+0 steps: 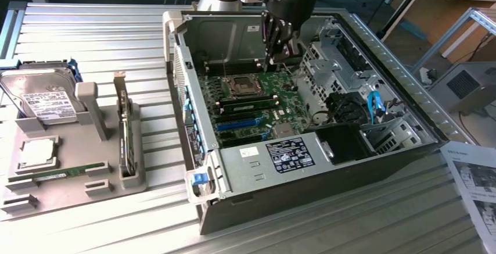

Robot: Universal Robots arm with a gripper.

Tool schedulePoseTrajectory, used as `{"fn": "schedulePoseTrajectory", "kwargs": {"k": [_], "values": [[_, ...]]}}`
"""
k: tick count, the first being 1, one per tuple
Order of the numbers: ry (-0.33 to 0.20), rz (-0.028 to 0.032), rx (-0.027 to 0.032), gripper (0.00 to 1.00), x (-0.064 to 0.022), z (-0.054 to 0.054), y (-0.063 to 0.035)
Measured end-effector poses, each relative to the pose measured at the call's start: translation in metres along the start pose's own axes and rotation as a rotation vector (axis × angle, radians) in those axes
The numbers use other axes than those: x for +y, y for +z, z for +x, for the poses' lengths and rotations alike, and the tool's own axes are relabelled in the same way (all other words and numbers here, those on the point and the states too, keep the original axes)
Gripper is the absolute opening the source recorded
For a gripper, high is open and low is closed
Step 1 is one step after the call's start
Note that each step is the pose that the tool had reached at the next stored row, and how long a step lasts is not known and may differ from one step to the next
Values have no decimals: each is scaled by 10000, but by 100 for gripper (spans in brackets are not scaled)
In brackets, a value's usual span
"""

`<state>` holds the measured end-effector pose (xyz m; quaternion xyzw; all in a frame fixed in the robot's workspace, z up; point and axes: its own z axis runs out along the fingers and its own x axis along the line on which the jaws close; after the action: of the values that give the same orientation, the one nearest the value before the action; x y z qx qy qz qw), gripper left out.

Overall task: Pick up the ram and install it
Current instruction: 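Press down the ram until it locks into place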

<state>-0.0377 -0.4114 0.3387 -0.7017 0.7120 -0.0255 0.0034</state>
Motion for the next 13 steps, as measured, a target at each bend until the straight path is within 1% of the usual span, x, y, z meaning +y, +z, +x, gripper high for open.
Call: {"fn": "schedulePoseTrajectory", "kwargs": {"k": [2, 3, 9, 10, 13], "values": [[96, -3, 4, 11, 0, 0, 0], [226, -7, 9, 11, 1, 0, 1], [1376, -43, 58, 11, 1, -1, 10], [1675, -51, 69, 11, 1, -1, 14], [2257, -70, 93, 11, 1, -1, 21]]}}
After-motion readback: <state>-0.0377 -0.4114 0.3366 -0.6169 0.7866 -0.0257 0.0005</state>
